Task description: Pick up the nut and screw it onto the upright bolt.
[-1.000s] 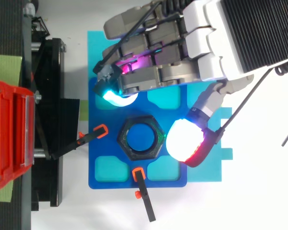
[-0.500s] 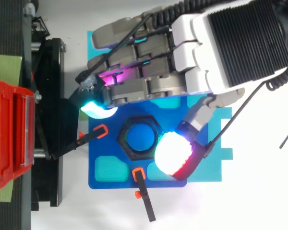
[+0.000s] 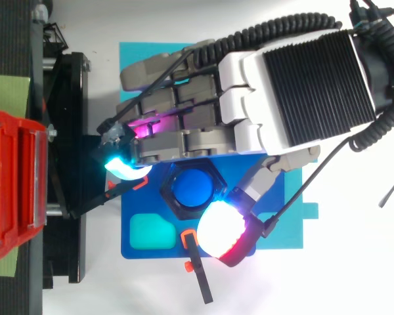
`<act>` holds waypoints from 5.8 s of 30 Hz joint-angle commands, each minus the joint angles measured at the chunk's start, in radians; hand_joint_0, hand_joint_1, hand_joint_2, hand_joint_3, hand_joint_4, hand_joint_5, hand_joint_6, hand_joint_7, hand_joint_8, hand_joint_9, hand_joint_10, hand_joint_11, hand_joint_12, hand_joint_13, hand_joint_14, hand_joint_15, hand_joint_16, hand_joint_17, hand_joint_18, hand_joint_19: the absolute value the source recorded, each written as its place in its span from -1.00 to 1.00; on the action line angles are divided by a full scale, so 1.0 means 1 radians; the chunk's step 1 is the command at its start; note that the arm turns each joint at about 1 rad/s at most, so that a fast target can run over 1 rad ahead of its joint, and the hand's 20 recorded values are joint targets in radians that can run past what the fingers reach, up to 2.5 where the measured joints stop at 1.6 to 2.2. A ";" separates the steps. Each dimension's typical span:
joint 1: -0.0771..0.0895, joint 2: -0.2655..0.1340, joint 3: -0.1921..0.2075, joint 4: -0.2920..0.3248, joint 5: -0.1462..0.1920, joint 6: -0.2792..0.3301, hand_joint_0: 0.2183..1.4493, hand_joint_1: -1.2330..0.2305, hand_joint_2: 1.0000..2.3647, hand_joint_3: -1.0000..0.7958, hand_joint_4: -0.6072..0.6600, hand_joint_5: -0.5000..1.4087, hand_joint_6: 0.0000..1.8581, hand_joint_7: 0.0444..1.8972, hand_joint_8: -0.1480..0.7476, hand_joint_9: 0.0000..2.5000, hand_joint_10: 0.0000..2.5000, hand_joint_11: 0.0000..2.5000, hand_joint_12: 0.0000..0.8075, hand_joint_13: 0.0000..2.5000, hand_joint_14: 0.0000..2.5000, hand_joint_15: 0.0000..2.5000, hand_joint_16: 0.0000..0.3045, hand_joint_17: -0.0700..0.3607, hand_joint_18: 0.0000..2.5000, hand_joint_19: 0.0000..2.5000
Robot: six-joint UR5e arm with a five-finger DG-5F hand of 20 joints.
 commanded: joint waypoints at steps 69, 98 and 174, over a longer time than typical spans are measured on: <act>-0.033 0.002 -0.030 0.049 -0.056 0.003 -0.51 0.38 -1.00 -0.44 0.13 -0.46 -0.39 0.53 -0.10 0.00 -1.00 -0.96 -0.58 -0.30 -1.00 -1.00 -0.88 -0.49 -0.47 -0.89; -0.030 0.005 0.060 0.012 -0.117 -0.002 -0.58 0.38 -1.00 -0.44 0.22 -0.58 -0.46 -0.37 -0.27 -0.28 -1.00 -1.00 -0.51 -0.52 -1.00 -1.00 -0.83 -0.41 -0.70 -0.96; -0.036 0.003 -0.016 0.029 -0.059 0.020 -0.51 0.43 -1.00 -0.44 0.18 -0.46 -0.46 0.54 -0.13 -0.23 -1.00 -1.00 -0.50 -0.41 -1.00 -1.00 -0.86 -0.45 -0.59 -0.92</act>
